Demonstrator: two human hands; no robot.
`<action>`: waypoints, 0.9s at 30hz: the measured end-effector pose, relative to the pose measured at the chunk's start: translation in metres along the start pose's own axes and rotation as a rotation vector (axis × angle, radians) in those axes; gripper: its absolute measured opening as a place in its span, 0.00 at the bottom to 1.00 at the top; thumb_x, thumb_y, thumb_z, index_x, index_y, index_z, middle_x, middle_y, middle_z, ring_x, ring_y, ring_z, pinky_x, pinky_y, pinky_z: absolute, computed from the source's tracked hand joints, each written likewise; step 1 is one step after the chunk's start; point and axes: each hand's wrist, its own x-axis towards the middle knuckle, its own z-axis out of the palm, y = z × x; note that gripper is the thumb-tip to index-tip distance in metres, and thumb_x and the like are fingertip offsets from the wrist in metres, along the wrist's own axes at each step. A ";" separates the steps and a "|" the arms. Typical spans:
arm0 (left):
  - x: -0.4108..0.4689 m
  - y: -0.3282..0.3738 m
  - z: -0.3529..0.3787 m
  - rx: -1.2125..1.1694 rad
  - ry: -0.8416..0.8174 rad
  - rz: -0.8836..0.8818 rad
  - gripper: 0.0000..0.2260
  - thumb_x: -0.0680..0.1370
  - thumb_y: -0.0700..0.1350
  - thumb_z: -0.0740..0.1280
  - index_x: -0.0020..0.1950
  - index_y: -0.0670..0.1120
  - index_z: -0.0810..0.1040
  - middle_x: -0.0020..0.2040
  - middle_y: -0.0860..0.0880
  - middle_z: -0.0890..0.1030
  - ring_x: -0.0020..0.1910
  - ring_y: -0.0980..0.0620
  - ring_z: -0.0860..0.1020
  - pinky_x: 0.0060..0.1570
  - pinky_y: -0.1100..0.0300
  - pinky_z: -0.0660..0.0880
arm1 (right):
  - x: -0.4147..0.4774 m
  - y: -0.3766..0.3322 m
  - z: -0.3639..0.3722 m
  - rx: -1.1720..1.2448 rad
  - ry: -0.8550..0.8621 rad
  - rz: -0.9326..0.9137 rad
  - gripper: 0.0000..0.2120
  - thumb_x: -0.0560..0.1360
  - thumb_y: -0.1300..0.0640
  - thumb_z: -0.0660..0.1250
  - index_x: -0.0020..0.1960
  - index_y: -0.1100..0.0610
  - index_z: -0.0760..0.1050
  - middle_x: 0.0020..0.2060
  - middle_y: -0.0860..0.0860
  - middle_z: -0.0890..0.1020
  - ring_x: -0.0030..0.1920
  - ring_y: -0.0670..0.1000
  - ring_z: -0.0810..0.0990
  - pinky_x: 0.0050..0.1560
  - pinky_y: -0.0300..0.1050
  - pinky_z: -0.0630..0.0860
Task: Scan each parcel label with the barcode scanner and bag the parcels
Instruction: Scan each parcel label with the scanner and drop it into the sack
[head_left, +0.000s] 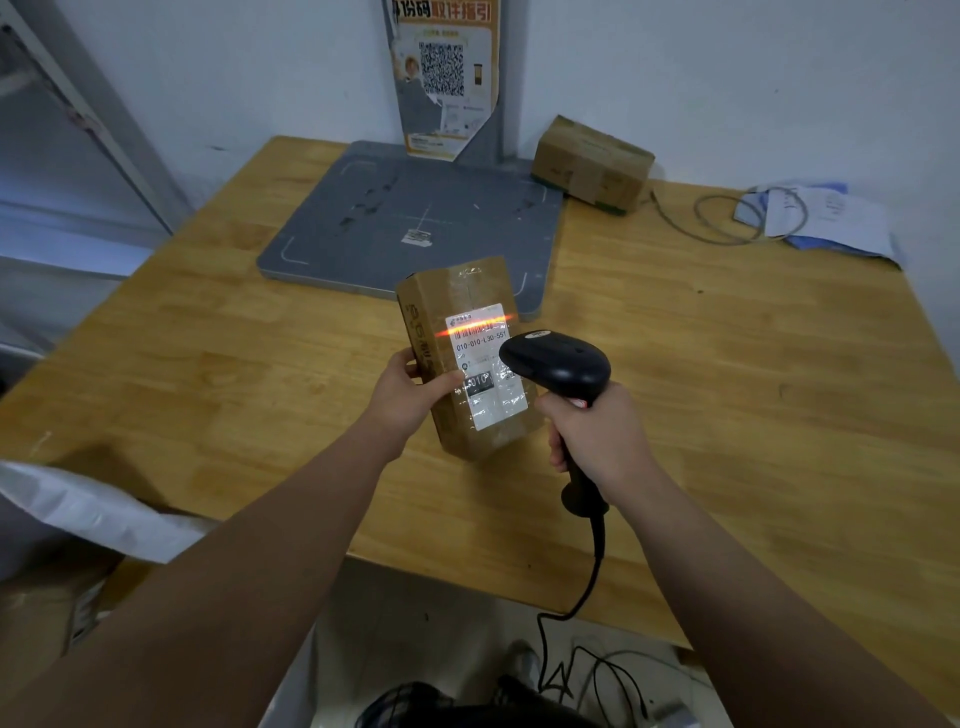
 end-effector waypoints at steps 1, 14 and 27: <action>0.001 -0.001 0.000 -0.003 0.001 -0.005 0.32 0.71 0.47 0.76 0.71 0.45 0.67 0.59 0.49 0.76 0.60 0.47 0.77 0.62 0.48 0.75 | 0.000 0.000 0.000 -0.002 0.000 0.002 0.06 0.71 0.60 0.67 0.40 0.63 0.75 0.21 0.51 0.75 0.21 0.50 0.75 0.27 0.41 0.73; 0.002 -0.002 -0.003 -0.012 -0.015 -0.045 0.32 0.71 0.48 0.76 0.71 0.45 0.67 0.62 0.47 0.77 0.60 0.47 0.77 0.62 0.48 0.74 | -0.002 0.002 -0.003 -0.011 0.019 -0.008 0.07 0.72 0.60 0.67 0.36 0.58 0.72 0.20 0.50 0.74 0.21 0.51 0.73 0.27 0.41 0.72; -0.024 -0.014 -0.003 -0.112 0.053 0.002 0.30 0.72 0.48 0.75 0.71 0.46 0.66 0.60 0.50 0.76 0.56 0.54 0.76 0.47 0.64 0.75 | -0.015 0.005 0.005 0.055 -0.005 -0.072 0.12 0.73 0.60 0.68 0.33 0.62 0.74 0.22 0.55 0.75 0.24 0.53 0.74 0.30 0.43 0.74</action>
